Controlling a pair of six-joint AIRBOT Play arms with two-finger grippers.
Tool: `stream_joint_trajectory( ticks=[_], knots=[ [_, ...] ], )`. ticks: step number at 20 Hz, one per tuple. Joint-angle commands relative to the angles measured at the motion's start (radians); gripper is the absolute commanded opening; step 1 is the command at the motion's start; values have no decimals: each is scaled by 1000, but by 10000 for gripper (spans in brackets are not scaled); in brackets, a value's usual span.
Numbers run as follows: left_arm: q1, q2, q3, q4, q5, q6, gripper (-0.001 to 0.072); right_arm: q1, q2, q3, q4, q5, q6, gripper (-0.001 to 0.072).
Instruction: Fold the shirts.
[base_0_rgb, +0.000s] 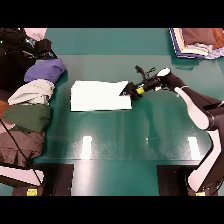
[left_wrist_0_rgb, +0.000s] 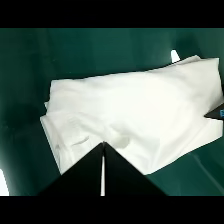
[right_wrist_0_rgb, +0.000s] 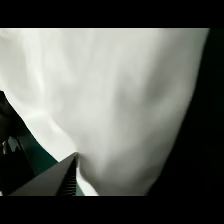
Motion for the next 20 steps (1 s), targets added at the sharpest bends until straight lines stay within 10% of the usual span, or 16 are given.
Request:
stream_joint_trajectory(
  ticks=[1,3,9,20],
  knots=[
    [0,1,0,0,-1,0,24,45,-40,61,20,-28,-6,218],
    [0,1,0,-3,-2,-1,24,43,-34,96,19,-36,-34,13],
    [-87,3,0,-3,-5,19,23,-123,268,-68,-73,-120,-13,12],
    [-298,3,0,-3,49,43,23,-995,832,-607,-254,-229,15,12]
  ],
)
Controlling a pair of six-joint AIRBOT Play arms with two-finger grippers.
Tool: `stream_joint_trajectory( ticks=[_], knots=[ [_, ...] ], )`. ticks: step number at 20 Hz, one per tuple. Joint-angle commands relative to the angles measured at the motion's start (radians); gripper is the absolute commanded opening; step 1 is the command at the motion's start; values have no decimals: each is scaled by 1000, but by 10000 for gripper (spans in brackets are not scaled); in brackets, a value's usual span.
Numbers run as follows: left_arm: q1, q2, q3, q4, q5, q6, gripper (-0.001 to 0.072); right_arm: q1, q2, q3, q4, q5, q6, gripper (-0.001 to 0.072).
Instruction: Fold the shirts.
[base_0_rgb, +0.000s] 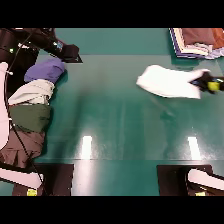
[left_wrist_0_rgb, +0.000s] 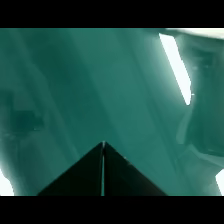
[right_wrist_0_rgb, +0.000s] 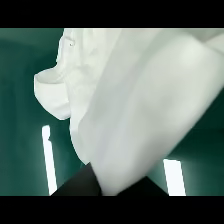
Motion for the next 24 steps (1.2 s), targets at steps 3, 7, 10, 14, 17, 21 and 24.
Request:
stream_joint_trajectory(
  ticks=[3,7,10,14,17,21,24],
  knots=[
    [-54,0,0,1,26,-2,24,-431,185,-238,-36,-146,16,12],
    [-54,0,0,0,37,-18,24,-592,226,-357,-77,-187,62,12],
    [-54,0,0,0,40,-18,24,-606,264,-417,-175,-227,119,12],
    [-54,0,0,1,40,-16,24,-607,275,-380,-287,-147,120,119],
    [-54,0,0,1,32,-16,25,-607,275,-273,-558,-25,132,532],
    [-54,0,0,1,8,-16,25,-602,276,-93,-662,60,274,530],
    [-54,0,0,0,14,-16,25,-514,276,-21,-451,78,274,529]
  ],
)
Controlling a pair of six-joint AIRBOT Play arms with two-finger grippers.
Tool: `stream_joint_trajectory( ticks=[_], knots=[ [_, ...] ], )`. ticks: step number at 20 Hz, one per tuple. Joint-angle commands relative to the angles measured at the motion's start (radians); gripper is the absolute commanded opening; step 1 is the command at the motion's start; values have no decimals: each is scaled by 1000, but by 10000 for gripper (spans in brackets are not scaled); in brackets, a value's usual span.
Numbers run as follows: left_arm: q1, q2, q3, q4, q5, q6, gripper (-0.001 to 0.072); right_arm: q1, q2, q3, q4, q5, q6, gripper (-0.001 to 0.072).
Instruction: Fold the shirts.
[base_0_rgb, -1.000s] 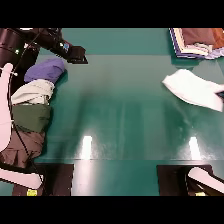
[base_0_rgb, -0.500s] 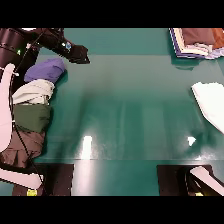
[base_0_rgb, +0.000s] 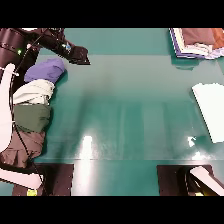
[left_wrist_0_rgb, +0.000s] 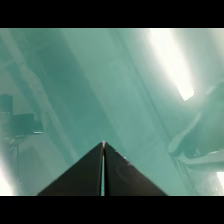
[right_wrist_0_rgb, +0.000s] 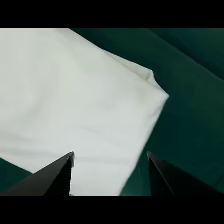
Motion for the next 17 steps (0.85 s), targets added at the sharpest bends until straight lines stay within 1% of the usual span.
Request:
stream_joint_trajectory(
  ticks=[1,2,4,5,6,7,8,9,13,17],
  knots=[
    [0,0,0,0,-2,0,25,114,0,84,170,60,34,529],
    [0,0,0,-1,-7,0,25,178,0,81,220,72,34,529],
    [0,0,0,-2,-6,0,25,339,0,80,244,80,34,529],
    [0,0,0,-1,5,0,25,426,0,80,240,71,33,503],
    [0,0,0,-1,16,0,24,500,0,80,240,53,17,398],
    [0,0,0,-1,26,0,25,573,0,80,240,39,-7,253],
    [0,0,0,-1,35,0,25,633,0,81,240,28,-19,126],
    [0,0,0,-1,40,0,25,690,0,80,240,25,-23,14],
    [0,0,0,-1,43,0,24,822,0,80,240,26,-27,14],
    [0,0,0,-1,43,0,24,837,0,80,240,46,-27,14]
  ],
)
